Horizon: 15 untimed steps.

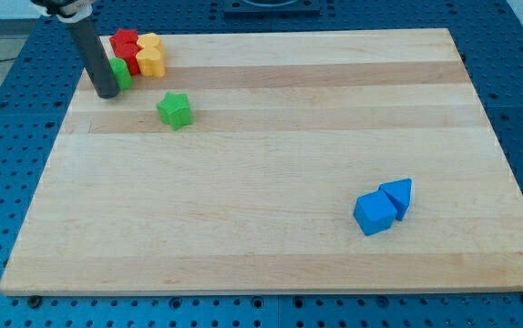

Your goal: Push the green star into the yellow heart

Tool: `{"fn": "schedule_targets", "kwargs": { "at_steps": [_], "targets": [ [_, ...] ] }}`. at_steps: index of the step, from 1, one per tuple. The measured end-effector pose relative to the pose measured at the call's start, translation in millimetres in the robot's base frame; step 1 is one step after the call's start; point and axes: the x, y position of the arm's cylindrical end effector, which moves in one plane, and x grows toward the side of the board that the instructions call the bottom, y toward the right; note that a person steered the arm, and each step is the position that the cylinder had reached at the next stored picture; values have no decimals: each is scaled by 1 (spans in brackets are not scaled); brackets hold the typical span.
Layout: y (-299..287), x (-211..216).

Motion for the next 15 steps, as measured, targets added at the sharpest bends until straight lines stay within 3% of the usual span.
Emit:
{"fn": "schedule_targets", "kwargs": {
  "at_steps": [1, 2, 3, 5, 6, 8, 9, 11, 15],
  "targets": [
    [-4, 21],
    [2, 77],
    [41, 119],
    [130, 106],
    [136, 80],
    [113, 33],
    [105, 34],
    [101, 75],
    [74, 15]
  ]
}}
